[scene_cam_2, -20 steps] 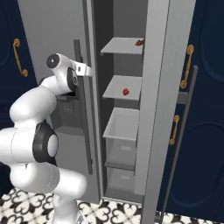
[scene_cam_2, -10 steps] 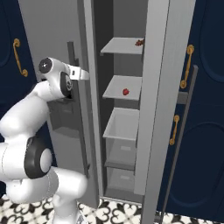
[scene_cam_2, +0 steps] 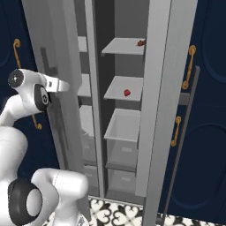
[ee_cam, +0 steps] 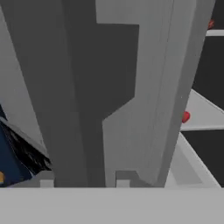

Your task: Take the strawberry from the fridge and place it on top of the pancake, located on the dining counter.

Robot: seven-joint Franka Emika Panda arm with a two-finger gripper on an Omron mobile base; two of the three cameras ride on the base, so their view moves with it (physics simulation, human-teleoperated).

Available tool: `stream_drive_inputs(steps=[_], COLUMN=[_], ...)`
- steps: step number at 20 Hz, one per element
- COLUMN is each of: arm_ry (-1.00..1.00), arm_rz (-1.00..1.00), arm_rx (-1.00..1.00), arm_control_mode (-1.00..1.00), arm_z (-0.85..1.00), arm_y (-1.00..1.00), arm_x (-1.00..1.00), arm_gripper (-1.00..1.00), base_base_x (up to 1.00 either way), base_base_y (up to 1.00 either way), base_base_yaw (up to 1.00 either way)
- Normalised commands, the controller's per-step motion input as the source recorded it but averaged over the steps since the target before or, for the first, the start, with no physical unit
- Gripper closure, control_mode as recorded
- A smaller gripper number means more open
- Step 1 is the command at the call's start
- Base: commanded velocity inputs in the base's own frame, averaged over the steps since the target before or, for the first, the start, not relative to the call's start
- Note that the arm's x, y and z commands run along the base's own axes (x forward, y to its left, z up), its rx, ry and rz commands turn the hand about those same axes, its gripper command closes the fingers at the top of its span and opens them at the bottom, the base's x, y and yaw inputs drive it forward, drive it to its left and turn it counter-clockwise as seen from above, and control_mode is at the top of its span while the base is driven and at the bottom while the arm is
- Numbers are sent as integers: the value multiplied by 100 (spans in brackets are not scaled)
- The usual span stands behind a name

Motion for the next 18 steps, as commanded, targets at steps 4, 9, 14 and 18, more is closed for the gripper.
stream_drive_inputs(steps=[4, 9, 14, 18], arm_ry=[0, 1, 7, 8], arm_rz=[0, 0, -2, -8], arm_rx=[3, 4, 20, 31], arm_control_mode=[-100, -100, -100, -100], arm_z=[3, 8, 12, 18], arm_y=[54, 39, -33, -83], arm_x=[-100, -76, -58, -77], arm_gripper=[100, -100, -100, -100], base_base_x=[0, 0, 0, 0], base_base_y=[0, 0, 0, 0], base_base_yaw=[0, 0, 0, 0])
